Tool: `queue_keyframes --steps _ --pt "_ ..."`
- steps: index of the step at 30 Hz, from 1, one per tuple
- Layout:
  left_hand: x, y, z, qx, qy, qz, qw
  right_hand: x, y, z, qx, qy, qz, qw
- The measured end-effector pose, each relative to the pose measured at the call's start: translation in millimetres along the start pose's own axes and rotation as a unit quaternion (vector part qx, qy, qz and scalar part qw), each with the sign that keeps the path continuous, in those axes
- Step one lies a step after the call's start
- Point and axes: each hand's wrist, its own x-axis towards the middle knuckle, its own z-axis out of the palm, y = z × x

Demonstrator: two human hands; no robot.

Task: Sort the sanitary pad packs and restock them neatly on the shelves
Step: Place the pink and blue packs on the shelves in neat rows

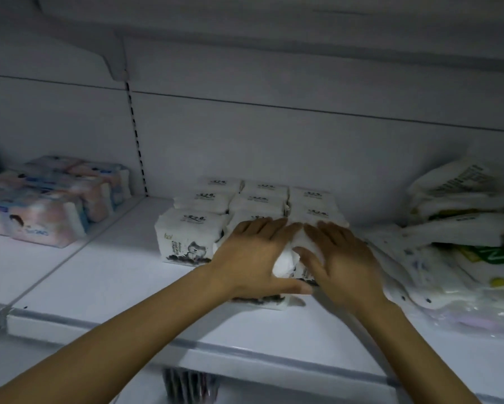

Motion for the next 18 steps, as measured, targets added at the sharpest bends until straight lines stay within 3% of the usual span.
queue_keyframes --steps 2,5,8,13,18 --pt "-6 -5 -8 -0.053 -0.016 0.012 0.998 1 -2 -3 -0.001 0.011 0.012 1.000" --pt "-24 -16 -18 -0.002 0.065 0.080 0.995 -2 -20 -20 0.055 0.085 0.066 0.993" --pt "-54 -37 -27 0.000 0.102 0.103 0.989 -6 -69 -27 0.123 0.144 0.012 0.982" --pt "-136 -102 -52 0.026 0.089 0.077 0.993 -11 -178 2 0.183 0.089 -0.076 0.976" --pt "-243 -169 -86 0.030 0.059 -0.010 0.998 -19 -285 43 0.230 0.047 -0.080 0.969"
